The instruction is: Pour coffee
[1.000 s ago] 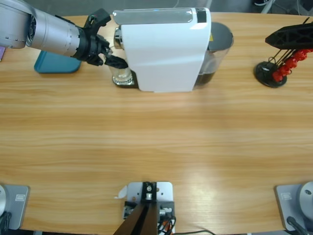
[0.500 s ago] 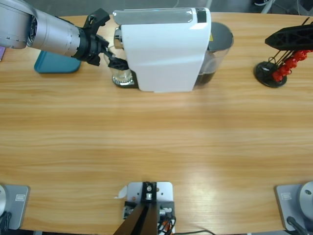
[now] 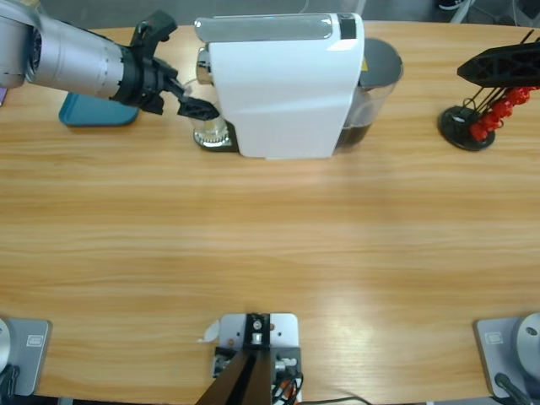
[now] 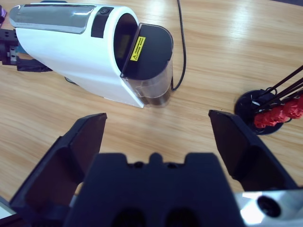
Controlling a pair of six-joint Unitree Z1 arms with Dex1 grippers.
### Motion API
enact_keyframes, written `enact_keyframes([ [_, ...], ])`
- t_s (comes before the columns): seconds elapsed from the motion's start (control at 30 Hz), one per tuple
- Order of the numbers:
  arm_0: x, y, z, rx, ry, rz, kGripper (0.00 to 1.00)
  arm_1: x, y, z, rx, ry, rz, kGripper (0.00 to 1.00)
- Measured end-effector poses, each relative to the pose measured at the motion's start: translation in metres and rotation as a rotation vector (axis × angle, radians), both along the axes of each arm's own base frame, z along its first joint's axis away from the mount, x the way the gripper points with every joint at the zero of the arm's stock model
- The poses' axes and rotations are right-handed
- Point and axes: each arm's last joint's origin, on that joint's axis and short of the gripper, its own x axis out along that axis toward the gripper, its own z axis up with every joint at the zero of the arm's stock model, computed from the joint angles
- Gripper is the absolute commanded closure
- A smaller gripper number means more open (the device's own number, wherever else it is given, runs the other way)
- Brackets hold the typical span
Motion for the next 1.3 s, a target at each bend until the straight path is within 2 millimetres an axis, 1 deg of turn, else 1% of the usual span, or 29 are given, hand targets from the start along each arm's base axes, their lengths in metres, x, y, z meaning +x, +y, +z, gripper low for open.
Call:
enact_keyframes([
  [0.2, -0.014, 0.012, 0.024, -0.021, -0.038, 0.011, 0.009, 0.000, 0.000, 0.000, 0.001, 0.001, 0.002, 0.000],
  [0.33, -0.028, 0.022, 0.032, -0.020, -0.029, 0.017, 0.009, 0.000, 0.000, 0.000, 0.005, 0.005, 0.008, 0.001],
  [0.4, -0.037, 0.028, 0.035, -0.021, -0.019, 0.023, 0.009, 0.000, 0.001, 0.000, 0.007, 0.006, 0.009, 0.035],
  [0.47, -0.049, 0.036, 0.038, -0.012, -0.002, 0.026, 0.009, -0.001, 0.000, 0.002, 0.000, 0.013, 0.009, 0.110],
  [0.5, -0.054, 0.039, 0.039, -0.005, 0.009, 0.027, 0.009, 0.000, 0.001, 0.001, -0.009, 0.024, 0.009, 0.117],
  [0.53, -0.060, 0.043, 0.039, 0.005, 0.026, 0.027, 0.009, 0.001, 0.001, 0.002, -0.017, 0.032, 0.008, 0.196],
  [0.57, -0.066, 0.047, 0.038, 0.019, 0.045, 0.028, 0.009, 0.004, 0.003, 0.005, -0.017, 0.033, 0.005, 0.369],
  [0.6, -0.072, 0.052, 0.038, 0.034, 0.064, 0.030, 0.009, 0.008, 0.005, 0.009, -0.015, 0.030, -0.002, 0.517],
  [0.67, -0.083, 0.060, 0.039, 0.061, 0.088, 0.041, 0.009, 0.019, 0.008, 0.023, 0.002, 0.011, -0.028, 0.859],
  [0.7, -0.088, 0.064, 0.041, 0.073, 0.096, 0.053, 0.009, 0.026, 0.010, 0.030, 0.008, -0.001, -0.041, 0.990],
  [0.8, -0.103, 0.075, 0.046, 0.096, 0.121, 0.089, 0.004, 0.044, 0.014, 0.053, 0.029, -0.042, -0.059, 1.000],
  [0.9, -0.117, 0.085, 0.049, 0.101, 0.145, 0.111, 0.009, 0.063, 0.021, 0.070, 0.039, -0.055, -0.075, 1.000],
  [0.97, -0.125, 0.090, 0.049, 0.101, 0.156, 0.122, 0.009, 0.076, 0.028, 0.078, 0.041, -0.044, -0.075, 1.000],
  [1.03, -0.130, 0.093, 0.048, 0.102, 0.164, 0.127, 0.009, 0.089, 0.039, 0.082, 0.047, -0.024, -0.054, 1.000],
  [1.1, -0.132, 0.095, 0.045, 0.108, 0.172, 0.128, 0.009, 0.100, 0.050, 0.080, 0.045, 0.009, -0.029, 1.000],
  [1.23, -0.136, 0.098, 0.040, 0.118, 0.186, 0.130, 0.009, 0.116, 0.065, 0.070, 0.016, 0.090, 0.000, 1.000],
  [1.3, -0.138, 0.099, 0.041, 0.116, 0.183, 0.130, 0.009, 0.121, 0.070, 0.066, 0.008, 0.120, 0.012, 1.000],
])
